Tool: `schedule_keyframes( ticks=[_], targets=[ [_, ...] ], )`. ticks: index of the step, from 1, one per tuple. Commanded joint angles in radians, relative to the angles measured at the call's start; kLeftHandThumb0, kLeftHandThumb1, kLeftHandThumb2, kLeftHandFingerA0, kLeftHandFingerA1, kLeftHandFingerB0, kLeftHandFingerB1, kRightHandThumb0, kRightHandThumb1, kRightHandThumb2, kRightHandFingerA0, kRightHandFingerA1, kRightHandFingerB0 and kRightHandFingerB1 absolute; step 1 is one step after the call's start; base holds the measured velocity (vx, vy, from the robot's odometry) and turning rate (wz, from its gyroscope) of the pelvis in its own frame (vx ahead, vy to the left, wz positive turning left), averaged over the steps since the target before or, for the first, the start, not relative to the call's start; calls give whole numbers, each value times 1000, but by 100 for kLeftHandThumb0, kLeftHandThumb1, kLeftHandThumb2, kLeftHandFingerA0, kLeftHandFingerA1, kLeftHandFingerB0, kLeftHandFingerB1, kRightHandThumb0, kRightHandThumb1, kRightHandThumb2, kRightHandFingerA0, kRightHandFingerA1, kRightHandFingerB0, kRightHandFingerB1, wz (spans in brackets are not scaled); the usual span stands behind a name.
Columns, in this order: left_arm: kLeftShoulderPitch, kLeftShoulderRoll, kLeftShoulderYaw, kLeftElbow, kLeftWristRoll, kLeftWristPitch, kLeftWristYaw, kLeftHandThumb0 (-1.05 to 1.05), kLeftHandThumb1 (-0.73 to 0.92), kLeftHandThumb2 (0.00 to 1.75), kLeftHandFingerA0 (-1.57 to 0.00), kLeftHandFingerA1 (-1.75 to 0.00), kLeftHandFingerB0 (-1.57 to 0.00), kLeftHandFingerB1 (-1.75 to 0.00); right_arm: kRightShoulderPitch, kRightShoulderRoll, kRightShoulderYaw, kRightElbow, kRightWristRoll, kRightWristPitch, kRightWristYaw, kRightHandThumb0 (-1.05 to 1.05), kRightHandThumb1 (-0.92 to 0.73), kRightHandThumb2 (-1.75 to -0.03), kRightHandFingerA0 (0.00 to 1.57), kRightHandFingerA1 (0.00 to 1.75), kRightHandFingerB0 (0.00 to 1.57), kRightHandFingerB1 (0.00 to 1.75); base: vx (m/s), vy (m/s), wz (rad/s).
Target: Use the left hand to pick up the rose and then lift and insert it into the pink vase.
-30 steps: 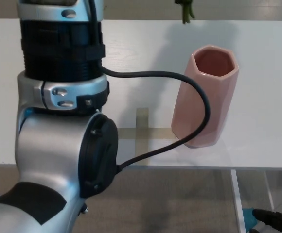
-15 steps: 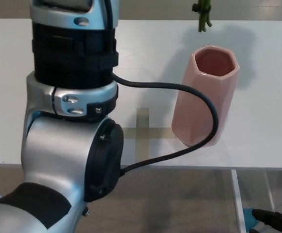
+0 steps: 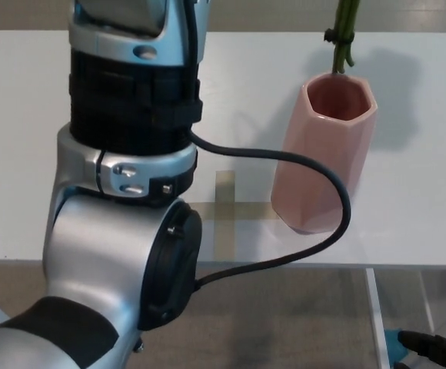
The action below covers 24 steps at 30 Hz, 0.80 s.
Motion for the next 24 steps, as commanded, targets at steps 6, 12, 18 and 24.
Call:
schedule_keyframes(
  ticks=[6, 12, 18, 24],
  targets=[
    [24, -10, -15, -19, -41, 14, 22, -18, 77, 68, -99, -152, -80, -77, 4, -7, -4, 5, 11, 9, 4, -18, -61, -57, 64, 52, 57, 48, 0, 0, 0],
    [50, -4, -26, -33, -46, 15, 23, -19, 78, 64, -100, -149, -80, -72, -1, -5, -4, 2, 12, 9, 5, -19, -61, -57, 64, 52, 57, 48, 0, 0, 0],
    [106, -5, -58, -39, -51, -17, 8, -19, 76, 67, -97, -155, -79, -91, -3, -7, -3, 0, 11, 11, 9, -20, -61, -57, 64, 52, 57, 48, 0, 0, 0],
    [120, -4, -77, -47, -53, -9, 12, -19, 77, 66, -97, -153, -78, -87, -6, -7, -5, -2, 13, 11, 8, -20, -61, -57, 64, 52, 57, 48, 0, 0, 0]
  ],
)
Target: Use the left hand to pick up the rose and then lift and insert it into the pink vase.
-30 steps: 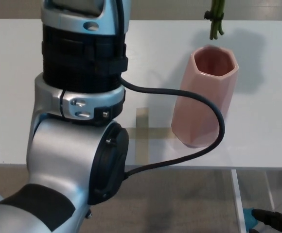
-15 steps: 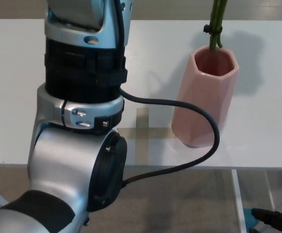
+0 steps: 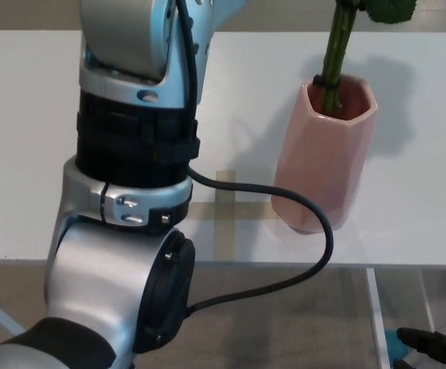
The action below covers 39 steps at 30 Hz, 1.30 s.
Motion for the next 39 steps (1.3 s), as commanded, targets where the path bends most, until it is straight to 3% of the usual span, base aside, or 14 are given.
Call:
schedule_keyframes(
  ticks=[1, 6, 16, 39],
  targets=[
    [14, -2, -20, -13, -19, -13, -4, -19, 77, 66, -97, -153, -78, -87, 4, -7, -5, -2, 13, 9, 7, -20, -61, -57, 64, 52, 57, 48, 0, 0, 0],
    [34, -9, -33, -25, -24, 6, 6, -19, 77, 67, -91, -150, -79, -90, 2, -8, -5, -4, 12, 17, 2, -20, -61, -57, 64, 52, 57, 48, 0, 0, 0],
    [31, -8, -76, 3, -7, -25, 7, -19, 79, 64, -96, -149, -80, -83, -6, -11, -3, -7, 9, 13, 7, -20, -61, -57, 64, 52, 57, 48, 0, 0, 0],
    [16, 11, -96, 63, -1, -92, -10, -18, 80, 64, -95, -150, -78, -85, -10, -16, 0, -3, 6, 11, 11, -20, -60, -57, 64, 52, 57, 49, 0, 0, 0]
  ],
)
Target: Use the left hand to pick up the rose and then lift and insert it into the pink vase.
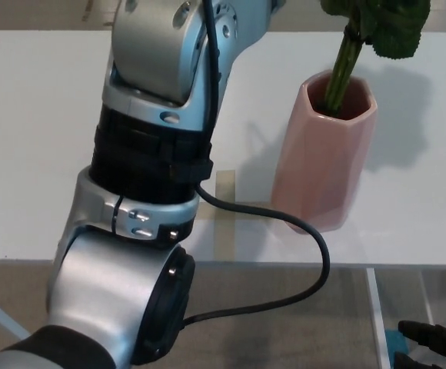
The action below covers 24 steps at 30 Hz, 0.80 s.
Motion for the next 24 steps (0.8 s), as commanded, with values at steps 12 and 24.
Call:
schedule_keyframes(
  ticks=[12, 24],
  targets=[
    [-43, 16, -1, 118, 13, -111, -1, -17, 79, 67, -95, -150, -80, -87, 0, -7, 2, 8, 5, 13, 4, -20, -60, -57, 64, 52, 57, 49, 0, 0, 0],
    [-38, 11, -21, 158, 35, -173, 9, -17, 79, 67, -94, -149, -80, -89, -10, -6, 4, -3, 7, 11, 11, -20, -60, -57, 65, 52, 57, 49, 0, 0, 0]
  ],
)
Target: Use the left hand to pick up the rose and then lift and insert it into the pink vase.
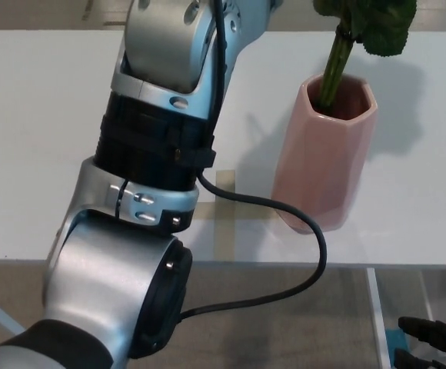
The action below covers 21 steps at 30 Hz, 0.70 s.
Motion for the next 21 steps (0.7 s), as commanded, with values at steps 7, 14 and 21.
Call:
schedule_keyframes(
  ticks=[7, 14, 21],
  targets=[
    [-5, -17, -25, 3, 21, -41, 13, -18, 80, 65, -93, -151, -78, -93, 6, -6, 11, -14, 1, 10, 11, -20, -61, -57, 65, 52, 56, 49, 0, 0, 0],
    [33, -24, -67, -34, 54, -40, 16, -18, 80, 64, -89, -149, -78, -86, 4, -4, 5, -14, 11, 9, 18, -20, -61, -57, 64, 52, 56, 49, 0, 0, 0],
    [69, -16, -103, -51, 63, -15, 16, -20, 78, 63, -113, -107, -81, -51, 2, -5, 7, -17, 8, 7, 16, -19, -61, -57, 65, 53, 56, 49, 0, 0, 0]
  ],
)
